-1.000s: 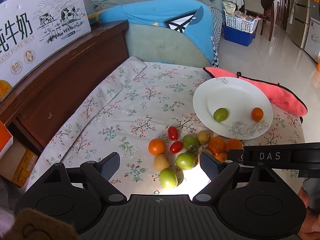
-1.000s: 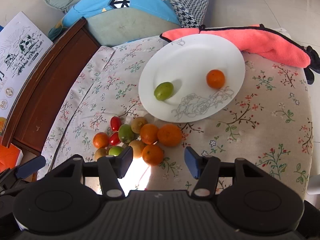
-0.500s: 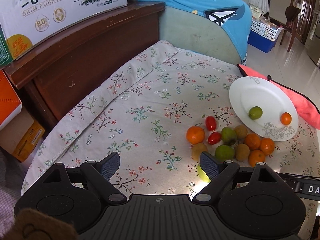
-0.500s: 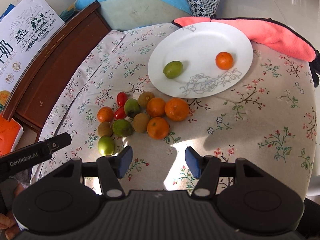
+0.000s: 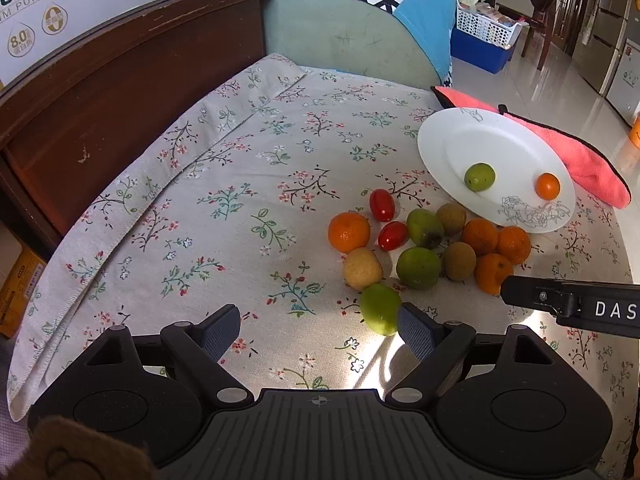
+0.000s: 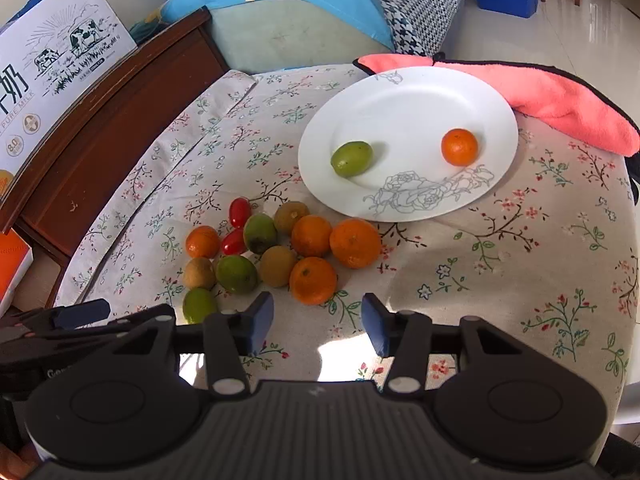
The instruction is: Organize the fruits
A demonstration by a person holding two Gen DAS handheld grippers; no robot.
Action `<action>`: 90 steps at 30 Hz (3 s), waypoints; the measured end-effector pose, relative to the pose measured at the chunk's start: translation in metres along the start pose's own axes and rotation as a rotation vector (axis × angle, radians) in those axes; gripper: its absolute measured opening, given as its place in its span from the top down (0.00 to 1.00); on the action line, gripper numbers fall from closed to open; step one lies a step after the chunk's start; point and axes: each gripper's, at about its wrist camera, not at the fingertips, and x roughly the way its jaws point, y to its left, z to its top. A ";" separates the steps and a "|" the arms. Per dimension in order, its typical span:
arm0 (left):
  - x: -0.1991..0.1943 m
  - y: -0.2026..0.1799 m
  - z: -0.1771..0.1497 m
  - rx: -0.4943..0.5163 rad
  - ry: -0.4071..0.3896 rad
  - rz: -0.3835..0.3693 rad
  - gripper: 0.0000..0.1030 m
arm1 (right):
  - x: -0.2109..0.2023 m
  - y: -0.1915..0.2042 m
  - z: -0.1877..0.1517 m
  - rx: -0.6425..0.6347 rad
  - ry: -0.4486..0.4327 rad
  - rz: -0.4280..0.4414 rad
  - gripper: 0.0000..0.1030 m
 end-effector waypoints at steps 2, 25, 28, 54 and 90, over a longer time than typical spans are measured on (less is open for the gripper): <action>0.002 0.000 -0.002 -0.001 0.001 -0.007 0.17 | 0.003 0.001 0.001 0.003 0.002 -0.004 0.52; 0.028 -0.018 -0.003 0.000 0.020 -0.052 0.28 | 0.015 0.009 0.007 0.016 -0.001 -0.018 0.76; 0.034 -0.022 -0.002 -0.003 0.041 -0.055 0.36 | 0.012 0.009 0.009 0.018 -0.009 -0.011 0.80; 0.015 -0.044 0.010 0.067 -0.084 -0.024 0.78 | 0.011 -0.002 0.009 0.063 -0.011 -0.018 0.85; -0.005 -0.053 0.020 0.139 -0.170 0.148 0.32 | 0.003 -0.007 0.016 0.107 0.008 -0.052 0.55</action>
